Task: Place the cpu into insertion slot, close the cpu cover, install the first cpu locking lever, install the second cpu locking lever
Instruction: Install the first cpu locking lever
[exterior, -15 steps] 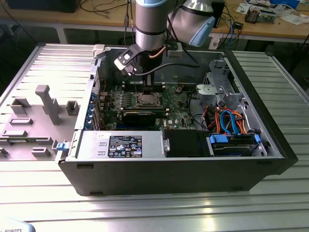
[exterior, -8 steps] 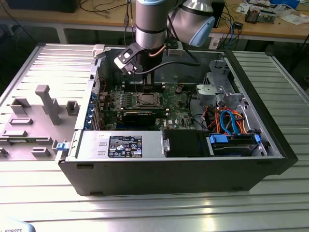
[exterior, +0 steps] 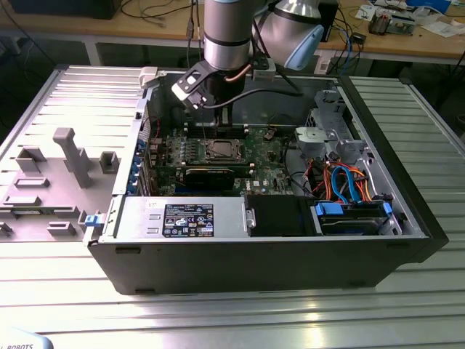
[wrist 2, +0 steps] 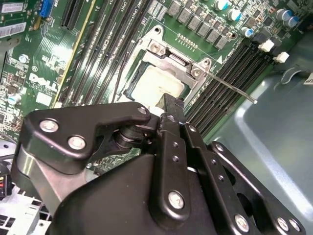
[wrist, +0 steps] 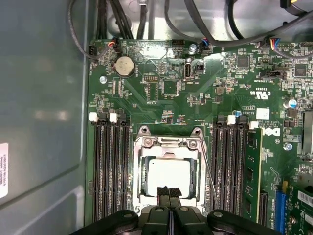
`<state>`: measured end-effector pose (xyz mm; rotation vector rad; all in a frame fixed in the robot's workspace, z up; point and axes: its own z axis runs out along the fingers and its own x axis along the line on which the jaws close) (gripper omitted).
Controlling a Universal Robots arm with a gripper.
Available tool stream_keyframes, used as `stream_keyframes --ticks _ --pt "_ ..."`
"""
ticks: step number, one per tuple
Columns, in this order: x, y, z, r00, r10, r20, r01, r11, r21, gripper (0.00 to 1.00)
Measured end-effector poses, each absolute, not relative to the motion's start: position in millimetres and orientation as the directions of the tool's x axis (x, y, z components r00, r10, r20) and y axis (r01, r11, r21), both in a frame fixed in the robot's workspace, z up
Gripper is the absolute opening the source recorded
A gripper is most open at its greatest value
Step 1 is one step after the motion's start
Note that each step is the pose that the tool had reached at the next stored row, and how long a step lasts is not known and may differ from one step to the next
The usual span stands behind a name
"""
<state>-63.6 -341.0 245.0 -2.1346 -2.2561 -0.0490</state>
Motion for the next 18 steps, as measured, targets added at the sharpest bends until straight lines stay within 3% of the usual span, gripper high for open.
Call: stream_keyframes --ticks 18 --pt "-63.7 -341.0 259.1 -0.099 0.994 0.047 0.995 0.099 -0.002 0.11"
